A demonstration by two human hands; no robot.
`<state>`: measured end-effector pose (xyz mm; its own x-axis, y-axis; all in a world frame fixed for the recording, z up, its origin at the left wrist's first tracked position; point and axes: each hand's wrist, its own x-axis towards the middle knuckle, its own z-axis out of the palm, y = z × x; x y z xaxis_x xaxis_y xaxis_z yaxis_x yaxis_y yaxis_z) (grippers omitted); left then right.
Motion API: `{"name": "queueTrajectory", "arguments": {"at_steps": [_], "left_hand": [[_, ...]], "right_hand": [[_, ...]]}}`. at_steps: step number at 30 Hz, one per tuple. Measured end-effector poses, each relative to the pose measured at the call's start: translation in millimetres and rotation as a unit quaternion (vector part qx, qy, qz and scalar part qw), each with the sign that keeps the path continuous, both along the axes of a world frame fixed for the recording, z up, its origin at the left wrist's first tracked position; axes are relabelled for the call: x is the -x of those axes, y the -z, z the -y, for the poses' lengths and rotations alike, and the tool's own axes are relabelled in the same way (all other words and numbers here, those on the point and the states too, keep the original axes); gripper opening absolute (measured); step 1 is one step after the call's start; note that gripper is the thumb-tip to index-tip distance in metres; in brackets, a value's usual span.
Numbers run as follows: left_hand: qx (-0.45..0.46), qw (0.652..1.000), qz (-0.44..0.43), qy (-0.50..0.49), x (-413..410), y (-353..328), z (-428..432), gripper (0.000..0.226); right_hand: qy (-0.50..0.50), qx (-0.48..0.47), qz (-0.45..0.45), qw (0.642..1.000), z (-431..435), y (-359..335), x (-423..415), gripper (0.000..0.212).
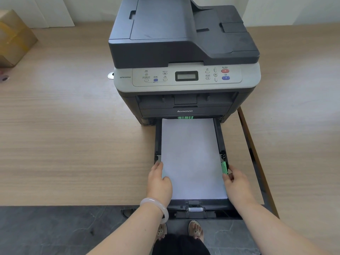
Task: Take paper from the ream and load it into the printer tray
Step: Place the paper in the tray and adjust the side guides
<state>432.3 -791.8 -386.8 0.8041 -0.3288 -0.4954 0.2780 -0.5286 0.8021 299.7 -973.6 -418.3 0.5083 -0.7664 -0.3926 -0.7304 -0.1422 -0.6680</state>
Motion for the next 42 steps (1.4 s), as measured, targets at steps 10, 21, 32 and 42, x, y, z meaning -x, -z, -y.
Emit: {"name": "queueTrajectory", "arguments": {"at_steps": [10,21,32,42], "left_hand": [[-0.013,1.000,0.009,-0.005,-1,6,3,0.064],[0.024,0.998,-0.035,-0.041,-7,7,-4,0.062],[0.006,0.998,-0.054,-0.021,-12,4,3,0.063],[0.022,0.997,-0.068,-0.025,-13,1,-7,0.064]], "right_hand": [[0.002,-0.009,-0.003,1.000,0,-5,0,0.042],[0.004,-0.010,0.010,1.000,-1,-8,0,0.042],[-0.007,-0.007,-0.007,1.000,-1,-12,-1,0.042],[-0.015,0.003,-0.024,1.000,-2,-14,-1,0.044]]}}
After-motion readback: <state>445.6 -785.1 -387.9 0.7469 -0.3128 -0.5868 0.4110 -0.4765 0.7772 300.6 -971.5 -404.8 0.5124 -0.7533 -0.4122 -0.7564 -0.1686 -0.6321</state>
